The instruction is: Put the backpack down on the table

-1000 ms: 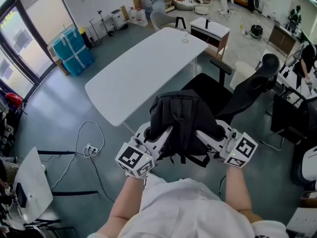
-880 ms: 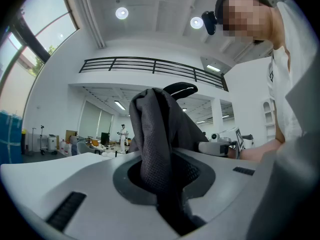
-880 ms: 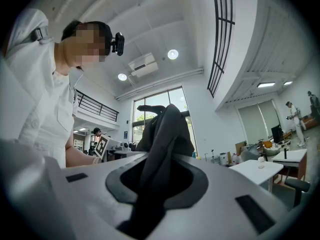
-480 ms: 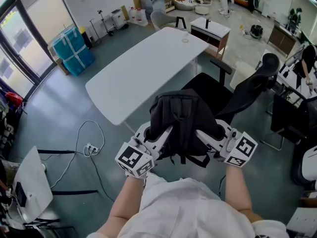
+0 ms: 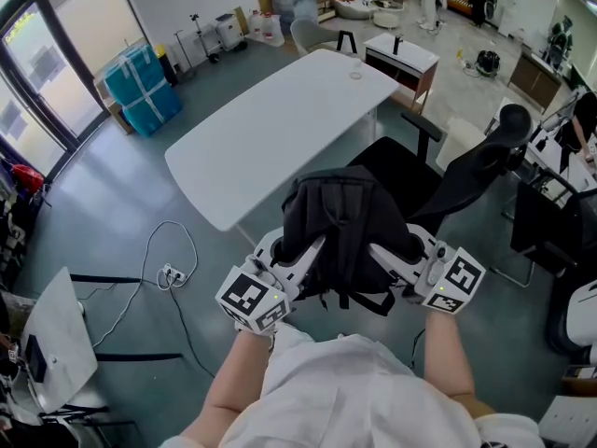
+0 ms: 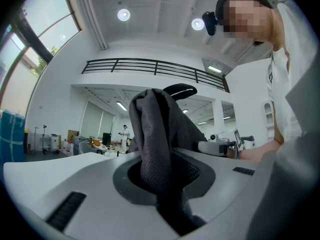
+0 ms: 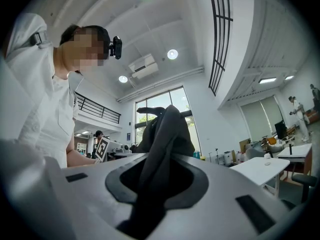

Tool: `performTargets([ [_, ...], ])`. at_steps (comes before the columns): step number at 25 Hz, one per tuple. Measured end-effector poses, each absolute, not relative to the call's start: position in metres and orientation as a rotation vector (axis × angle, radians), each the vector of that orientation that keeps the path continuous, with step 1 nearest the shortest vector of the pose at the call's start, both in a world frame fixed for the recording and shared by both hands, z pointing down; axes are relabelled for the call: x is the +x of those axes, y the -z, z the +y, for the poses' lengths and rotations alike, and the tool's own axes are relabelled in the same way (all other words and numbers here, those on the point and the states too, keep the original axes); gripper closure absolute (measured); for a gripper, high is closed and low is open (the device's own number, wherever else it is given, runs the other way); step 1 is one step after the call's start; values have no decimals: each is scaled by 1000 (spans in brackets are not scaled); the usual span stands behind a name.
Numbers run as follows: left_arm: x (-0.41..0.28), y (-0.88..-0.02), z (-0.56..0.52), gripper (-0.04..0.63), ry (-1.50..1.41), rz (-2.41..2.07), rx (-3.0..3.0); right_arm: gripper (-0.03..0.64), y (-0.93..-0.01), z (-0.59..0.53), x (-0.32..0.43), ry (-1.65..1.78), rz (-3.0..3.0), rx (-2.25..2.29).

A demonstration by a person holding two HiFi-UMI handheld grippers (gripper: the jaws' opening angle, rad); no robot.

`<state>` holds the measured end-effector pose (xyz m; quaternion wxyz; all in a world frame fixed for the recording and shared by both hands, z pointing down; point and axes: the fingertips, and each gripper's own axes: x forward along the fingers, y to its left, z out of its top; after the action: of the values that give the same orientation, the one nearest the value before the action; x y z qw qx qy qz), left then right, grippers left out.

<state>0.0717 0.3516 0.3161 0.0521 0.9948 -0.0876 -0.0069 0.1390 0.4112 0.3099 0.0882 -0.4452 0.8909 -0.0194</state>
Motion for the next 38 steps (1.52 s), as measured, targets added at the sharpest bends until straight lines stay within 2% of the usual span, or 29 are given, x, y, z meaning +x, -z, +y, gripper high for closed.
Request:
performTargets([
  [13,37,-325,316,508,46,-286,2992,522,-316,372,106,78,2673,-1301],
  [31,-86,-325,150,507,35,-346,2966,522,-319,198,-13,122,2668,-1163],
  [38,-121,-326,118,506,40,-406,2975,522,-321,162,-46,118,2678,-1084],
])
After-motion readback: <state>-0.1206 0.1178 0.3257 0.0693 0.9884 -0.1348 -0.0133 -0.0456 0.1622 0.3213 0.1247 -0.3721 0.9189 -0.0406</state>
